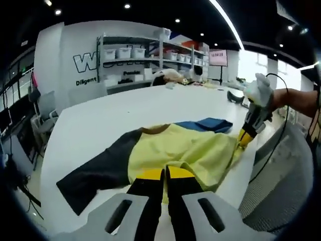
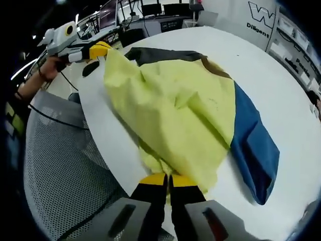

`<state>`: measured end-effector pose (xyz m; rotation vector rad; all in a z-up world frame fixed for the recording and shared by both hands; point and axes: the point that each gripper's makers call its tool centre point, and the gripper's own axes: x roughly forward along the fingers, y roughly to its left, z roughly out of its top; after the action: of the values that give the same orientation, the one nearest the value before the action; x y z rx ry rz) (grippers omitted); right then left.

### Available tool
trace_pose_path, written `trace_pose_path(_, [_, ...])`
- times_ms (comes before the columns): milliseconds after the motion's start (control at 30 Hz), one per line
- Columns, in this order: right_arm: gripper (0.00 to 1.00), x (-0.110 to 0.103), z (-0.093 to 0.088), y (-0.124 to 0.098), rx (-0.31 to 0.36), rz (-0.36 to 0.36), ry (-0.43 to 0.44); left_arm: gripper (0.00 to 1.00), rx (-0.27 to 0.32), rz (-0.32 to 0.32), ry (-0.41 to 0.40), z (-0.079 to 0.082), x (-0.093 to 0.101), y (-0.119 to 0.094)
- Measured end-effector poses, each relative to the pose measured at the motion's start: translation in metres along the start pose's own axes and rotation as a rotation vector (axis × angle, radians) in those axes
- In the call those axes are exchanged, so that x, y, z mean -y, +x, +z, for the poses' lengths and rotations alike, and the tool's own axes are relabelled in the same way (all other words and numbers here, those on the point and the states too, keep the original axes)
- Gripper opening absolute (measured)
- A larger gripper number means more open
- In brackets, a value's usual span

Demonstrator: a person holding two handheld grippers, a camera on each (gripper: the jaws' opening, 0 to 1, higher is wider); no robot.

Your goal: Fold the garment on the visible template until the final outline fits inside the template.

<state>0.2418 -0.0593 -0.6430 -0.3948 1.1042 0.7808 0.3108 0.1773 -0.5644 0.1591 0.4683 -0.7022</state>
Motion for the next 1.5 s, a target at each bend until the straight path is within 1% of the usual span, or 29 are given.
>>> trace_pose_path(67, [0.0,0.0,-0.005,-0.002,-0.014,0.014,-0.001,0.0,-0.004,-0.006,-0.03,-0.002,-0.001,-0.003])
trace_pose_path(100, [0.0,0.001,-0.008,-0.003,-0.023,0.017,-0.004,0.0,-0.009,-0.02,-0.034,-0.004,0.001,-0.005])
trace_pose_path(233, [0.0,0.005,-0.017,-0.007,-0.043,0.016,-0.005,0.0,-0.035,-0.042,-0.017,-0.01,0.005,-0.007])
trace_pose_path(433, [0.0,0.008,-0.03,-0.009,-0.071,0.027,0.001,0.0,-0.113,-0.1,-0.001,-0.029,0.018,-0.012])
trace_pose_path(500, [0.0,0.005,-0.035,-0.01,-0.089,0.049,-0.003,0.0,-0.136,-0.109,-0.03,-0.034,0.02,-0.014])
trace_pose_path(533, [0.0,0.003,-0.038,-0.011,-0.102,0.061,-0.007,0.0,-0.155,-0.129,-0.003,-0.037,0.024,-0.015])
trace_pose_path(600, [0.0,0.003,-0.04,-0.011,-0.108,0.061,-0.009,0.0,-0.194,-0.151,0.031,-0.045,0.028,-0.018])
trace_pose_path(700, [0.0,0.003,-0.044,-0.011,-0.125,0.07,-0.015,0.0,-0.227,-0.174,0.051,-0.052,0.032,-0.021])
trace_pose_path(800, [0.0,0.001,-0.047,-0.013,-0.14,0.077,-0.018,0.0,-0.254,-0.189,0.05,-0.059,0.033,-0.024])
trace_pose_path(900, [0.0,-0.002,-0.051,-0.014,-0.158,0.095,-0.011,0.0,-0.302,-0.221,0.076,-0.069,0.038,-0.028])
trace_pose_path(967, [0.0,-0.002,-0.056,-0.013,-0.177,0.103,-0.017,0.0,-0.357,-0.256,0.109,-0.08,0.044,-0.032])
trace_pose_path(1000, [0.0,-0.001,-0.058,-0.011,-0.191,0.101,-0.026,0.0,-0.375,-0.267,0.12,-0.084,0.046,-0.033])
trace_pose_path(1067, [0.0,0.005,-0.062,-0.01,-0.213,0.07,-0.037,0.0,-0.407,-0.298,0.128,-0.091,0.052,-0.035])
trace_pose_path(1100, [0.0,0.006,-0.065,-0.01,-0.232,0.067,-0.046,0.0,-0.434,-0.316,0.139,-0.095,0.056,-0.038])
trace_pose_path(1133, [0.0,0.005,-0.066,-0.01,-0.234,0.074,-0.053,0.0,-0.444,-0.318,0.149,-0.096,0.056,-0.038])
trace_pose_path(1200, [0.0,0.004,-0.065,-0.01,-0.228,0.087,-0.044,0.0,-0.505,-0.324,0.213,-0.105,0.057,-0.041])
trace_pose_path(1233, [0.0,0.004,-0.066,-0.009,-0.23,0.091,-0.04,0.0,-0.525,-0.332,0.236,-0.108,0.058,-0.042])
trace_pose_path(1267, [0.0,0.004,-0.067,-0.009,-0.236,0.096,-0.043,0.0,-0.545,-0.325,0.265,-0.112,0.057,-0.042])
trace_pose_path(1333, [0.0,0.003,-0.067,-0.009,-0.242,0.1,-0.048,0.0,-0.574,-0.331,0.272,-0.117,0.058,-0.043])
trace_pose_path(1400, [0.0,0.003,-0.067,-0.006,-0.245,0.097,-0.05,0.0,-0.594,-0.342,0.26,-0.121,0.058,-0.044])
trace_pose_path(1500, [0.0,0.001,-0.069,-0.003,-0.267,0.111,-0.065,0.0,-0.62,-0.335,0.255,-0.124,0.055,-0.045])
